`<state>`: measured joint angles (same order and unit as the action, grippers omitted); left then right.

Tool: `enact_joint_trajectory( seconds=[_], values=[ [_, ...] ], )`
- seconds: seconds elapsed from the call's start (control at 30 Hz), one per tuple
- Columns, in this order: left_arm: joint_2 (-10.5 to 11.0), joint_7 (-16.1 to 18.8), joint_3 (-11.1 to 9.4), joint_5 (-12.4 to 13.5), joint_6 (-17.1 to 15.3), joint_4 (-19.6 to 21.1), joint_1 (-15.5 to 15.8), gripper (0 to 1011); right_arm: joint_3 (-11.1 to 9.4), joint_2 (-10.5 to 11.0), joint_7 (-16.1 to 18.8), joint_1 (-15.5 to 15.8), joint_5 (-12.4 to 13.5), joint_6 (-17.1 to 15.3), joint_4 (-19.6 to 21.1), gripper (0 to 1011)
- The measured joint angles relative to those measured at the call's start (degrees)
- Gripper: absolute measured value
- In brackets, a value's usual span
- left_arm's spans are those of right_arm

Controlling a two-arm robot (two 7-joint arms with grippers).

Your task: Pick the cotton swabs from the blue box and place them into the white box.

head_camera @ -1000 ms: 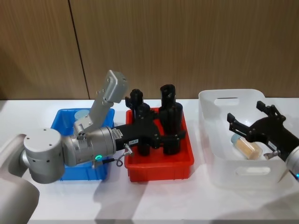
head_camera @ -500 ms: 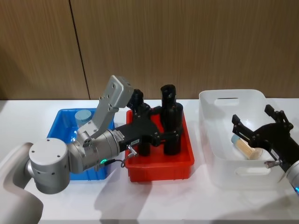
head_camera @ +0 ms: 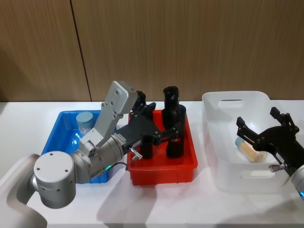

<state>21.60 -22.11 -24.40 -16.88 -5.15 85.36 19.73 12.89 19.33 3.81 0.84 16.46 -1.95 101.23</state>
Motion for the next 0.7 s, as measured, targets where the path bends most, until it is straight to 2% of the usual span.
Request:
enact_joint_trajectory(
  seconds=[0.63,0.7],
  values=[
    [0.2,13.6,-1.1,3.4,2.8,5.0,-3.9,1004,0.1,0.0,0.0,0.0,0.0,0.0,0.0,1002],
    [0.2,15.8,-1.2,4.0,3.2,5.8,-4.6,1004,0.1,0.0,0.0,0.0,0.0,0.0,0.0,1002]
  ],
)
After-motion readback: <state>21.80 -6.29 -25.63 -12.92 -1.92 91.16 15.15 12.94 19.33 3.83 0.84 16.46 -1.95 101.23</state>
